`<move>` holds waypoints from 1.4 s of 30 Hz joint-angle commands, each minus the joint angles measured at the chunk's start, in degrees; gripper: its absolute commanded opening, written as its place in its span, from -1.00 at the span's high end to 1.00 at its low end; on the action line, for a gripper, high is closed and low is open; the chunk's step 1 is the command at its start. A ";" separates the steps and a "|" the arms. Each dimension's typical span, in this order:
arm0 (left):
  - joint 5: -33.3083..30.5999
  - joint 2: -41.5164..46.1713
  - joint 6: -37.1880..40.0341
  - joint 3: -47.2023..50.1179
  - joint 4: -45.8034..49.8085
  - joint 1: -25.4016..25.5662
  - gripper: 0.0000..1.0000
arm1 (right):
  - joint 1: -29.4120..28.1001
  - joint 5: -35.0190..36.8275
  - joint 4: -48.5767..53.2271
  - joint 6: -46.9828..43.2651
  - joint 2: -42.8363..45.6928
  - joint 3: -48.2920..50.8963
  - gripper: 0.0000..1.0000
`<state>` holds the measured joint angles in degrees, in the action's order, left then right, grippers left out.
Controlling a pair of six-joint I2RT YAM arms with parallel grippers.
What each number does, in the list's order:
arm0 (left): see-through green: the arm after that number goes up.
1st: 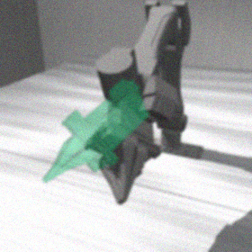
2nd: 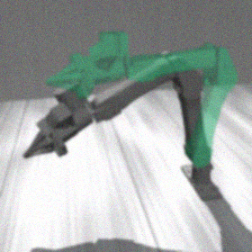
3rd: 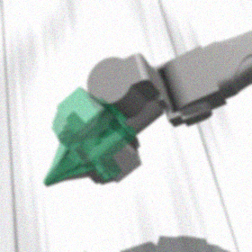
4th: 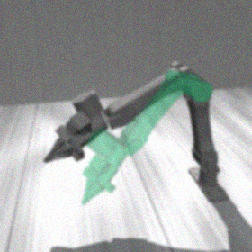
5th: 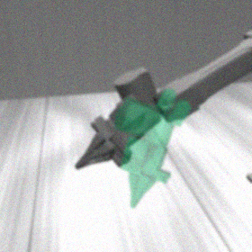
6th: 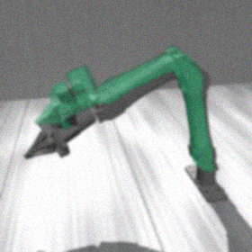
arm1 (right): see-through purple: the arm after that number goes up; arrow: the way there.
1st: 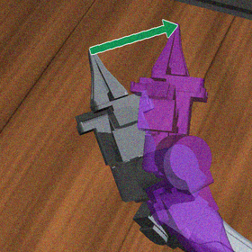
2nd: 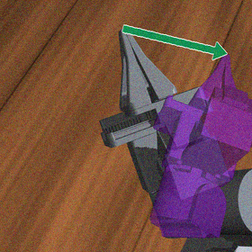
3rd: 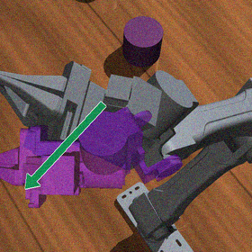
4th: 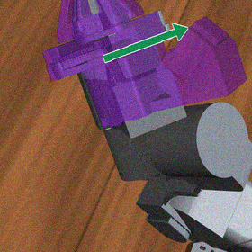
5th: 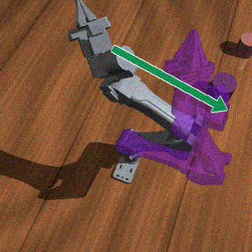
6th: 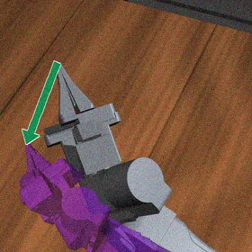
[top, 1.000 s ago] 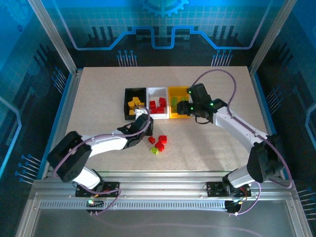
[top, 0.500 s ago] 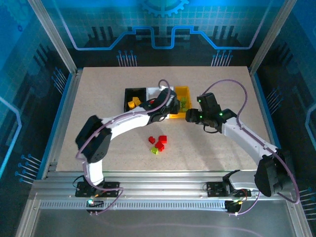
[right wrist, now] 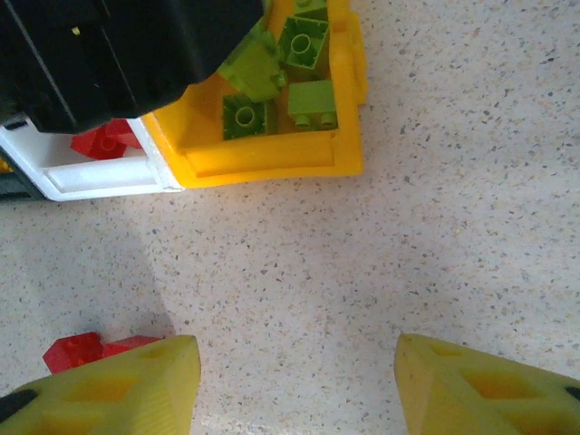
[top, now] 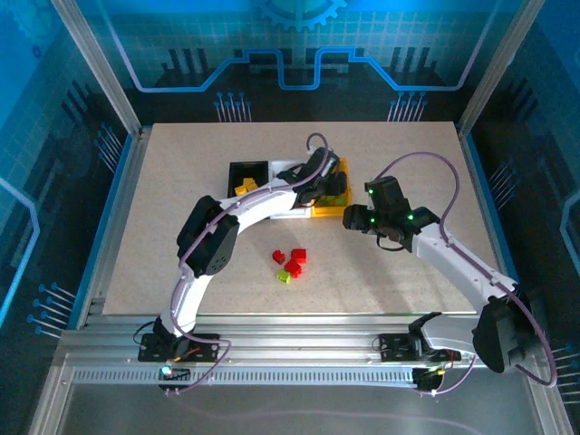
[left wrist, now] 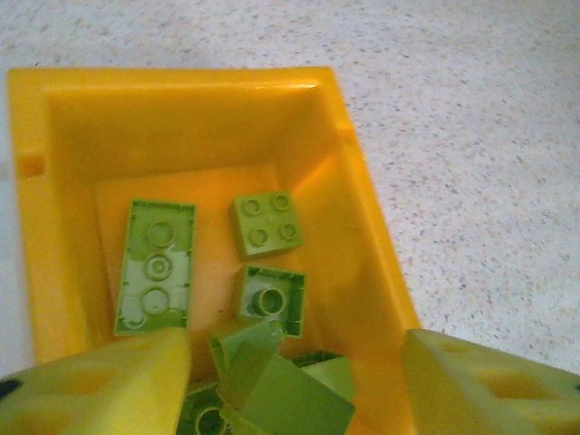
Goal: Sort the legos into containers by color
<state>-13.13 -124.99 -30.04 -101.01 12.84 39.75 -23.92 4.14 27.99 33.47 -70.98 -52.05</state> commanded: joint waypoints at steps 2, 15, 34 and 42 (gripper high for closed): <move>2.91 4.87 -1.75 0.96 -0.69 0.00 -0.61 | -0.06 -2.96 -0.21 -0.06 -0.07 0.50 -0.23; 5.54 39.00 -8.44 37.20 -10.50 -0.09 -0.98 | -11.31 -6.84 -1.92 -2.15 -8.30 -1.96 -0.30; -4.85 75.15 -13.38 69.36 4.47 -0.41 -0.98 | -23.60 -0.42 -1.73 0.96 -29.51 -12.51 -0.44; -5.32 74.98 -13.14 69.20 5.13 -0.81 -0.98 | -23.37 2.04 -0.72 2.56 -33.07 -13.10 -0.27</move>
<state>-16.93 -50.59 -42.57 -32.34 16.58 39.46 -47.09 3.33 25.50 34.70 -102.87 -64.10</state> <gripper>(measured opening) 0.989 0.651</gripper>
